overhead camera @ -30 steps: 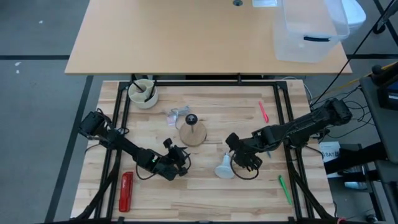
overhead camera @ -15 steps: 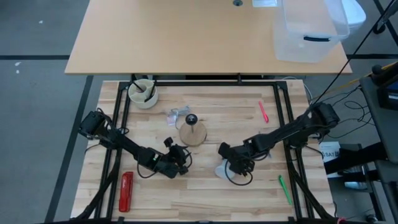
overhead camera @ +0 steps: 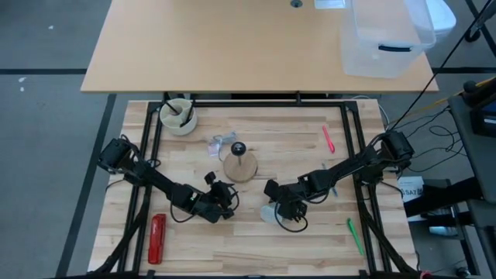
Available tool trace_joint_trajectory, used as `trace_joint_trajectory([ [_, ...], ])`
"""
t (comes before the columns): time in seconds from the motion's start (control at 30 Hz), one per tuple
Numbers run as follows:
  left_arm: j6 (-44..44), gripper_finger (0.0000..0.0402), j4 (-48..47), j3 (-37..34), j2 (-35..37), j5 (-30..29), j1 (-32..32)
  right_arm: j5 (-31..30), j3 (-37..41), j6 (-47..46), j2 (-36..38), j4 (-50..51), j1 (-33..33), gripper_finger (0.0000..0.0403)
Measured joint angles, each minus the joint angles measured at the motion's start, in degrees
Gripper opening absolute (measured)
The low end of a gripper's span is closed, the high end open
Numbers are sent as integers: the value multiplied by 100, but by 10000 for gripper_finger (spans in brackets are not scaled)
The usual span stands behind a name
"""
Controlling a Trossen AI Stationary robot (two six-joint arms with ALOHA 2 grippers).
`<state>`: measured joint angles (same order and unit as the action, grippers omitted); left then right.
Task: Screw lightbulb
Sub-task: Insert the lightbulb into the desk lamp
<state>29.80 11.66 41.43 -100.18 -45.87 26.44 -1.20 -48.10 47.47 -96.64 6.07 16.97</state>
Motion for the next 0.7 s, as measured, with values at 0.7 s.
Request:
trace_joint_trajectory([
  [0.7,-37,154,-1,0,0,-2,30,185,-207,-342,-768,-607,-2,200],
])
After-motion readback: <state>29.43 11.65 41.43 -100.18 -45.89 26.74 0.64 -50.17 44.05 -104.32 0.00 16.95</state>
